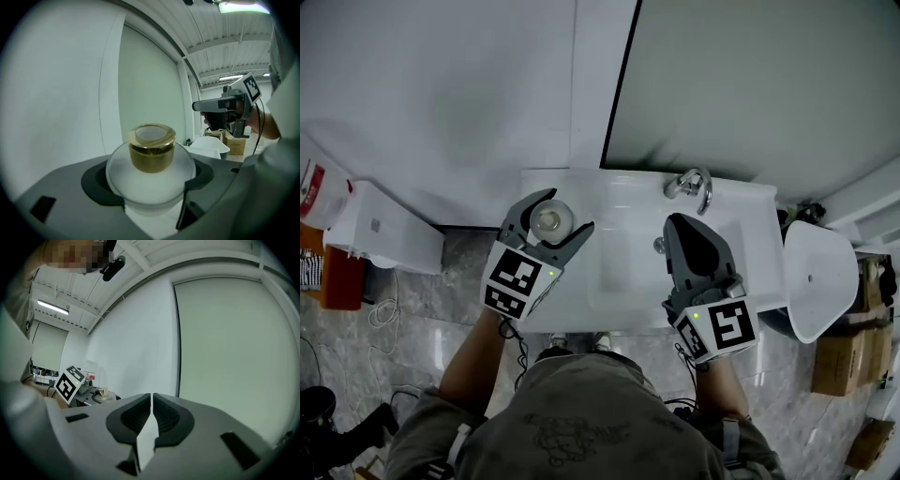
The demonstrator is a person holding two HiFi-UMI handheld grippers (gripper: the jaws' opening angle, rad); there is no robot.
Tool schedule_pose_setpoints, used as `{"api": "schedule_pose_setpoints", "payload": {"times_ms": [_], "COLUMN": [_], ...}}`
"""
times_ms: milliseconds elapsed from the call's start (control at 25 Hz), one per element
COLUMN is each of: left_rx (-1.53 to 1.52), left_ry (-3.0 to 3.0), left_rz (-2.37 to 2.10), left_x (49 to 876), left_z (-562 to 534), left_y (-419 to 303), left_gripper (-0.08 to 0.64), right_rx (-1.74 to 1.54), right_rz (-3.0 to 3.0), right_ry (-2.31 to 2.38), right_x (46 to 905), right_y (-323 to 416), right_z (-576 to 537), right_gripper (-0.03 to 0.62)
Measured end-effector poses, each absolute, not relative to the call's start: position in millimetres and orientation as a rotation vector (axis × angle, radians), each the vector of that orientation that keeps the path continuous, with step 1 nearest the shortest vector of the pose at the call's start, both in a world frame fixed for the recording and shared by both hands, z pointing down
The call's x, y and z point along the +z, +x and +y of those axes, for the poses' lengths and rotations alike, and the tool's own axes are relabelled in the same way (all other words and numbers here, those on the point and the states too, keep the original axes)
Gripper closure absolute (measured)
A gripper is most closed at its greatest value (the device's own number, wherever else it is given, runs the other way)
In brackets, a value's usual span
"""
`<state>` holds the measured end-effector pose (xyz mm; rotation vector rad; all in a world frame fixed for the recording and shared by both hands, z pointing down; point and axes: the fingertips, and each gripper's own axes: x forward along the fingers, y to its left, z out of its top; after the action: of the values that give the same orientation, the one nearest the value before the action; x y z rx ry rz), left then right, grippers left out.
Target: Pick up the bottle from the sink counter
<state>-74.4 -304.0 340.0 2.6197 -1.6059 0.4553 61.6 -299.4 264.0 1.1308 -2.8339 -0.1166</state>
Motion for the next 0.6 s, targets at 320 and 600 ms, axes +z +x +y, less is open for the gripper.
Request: {"api": "schedule_pose_setpoints", "payload": {"times_ms": [320,600], "left_rx": [0.386,0.385], "left_ry": [2.667,2.661], "left_rz": [-1.652,-1.665], "left_x": [295,295], "left_z": [-270,-245], "left_y": [-69,-65], "left_gripper": [0.215,0.215], "right_rx": [-0.221,-0.183], "right_rz": [-2.862,-2.869], "right_ry": [1.111,1.140], "right_x": [236,245], "right_y": [82,98], "right_z": [-265,-252], "right_gripper": [0.557,0.557]}}
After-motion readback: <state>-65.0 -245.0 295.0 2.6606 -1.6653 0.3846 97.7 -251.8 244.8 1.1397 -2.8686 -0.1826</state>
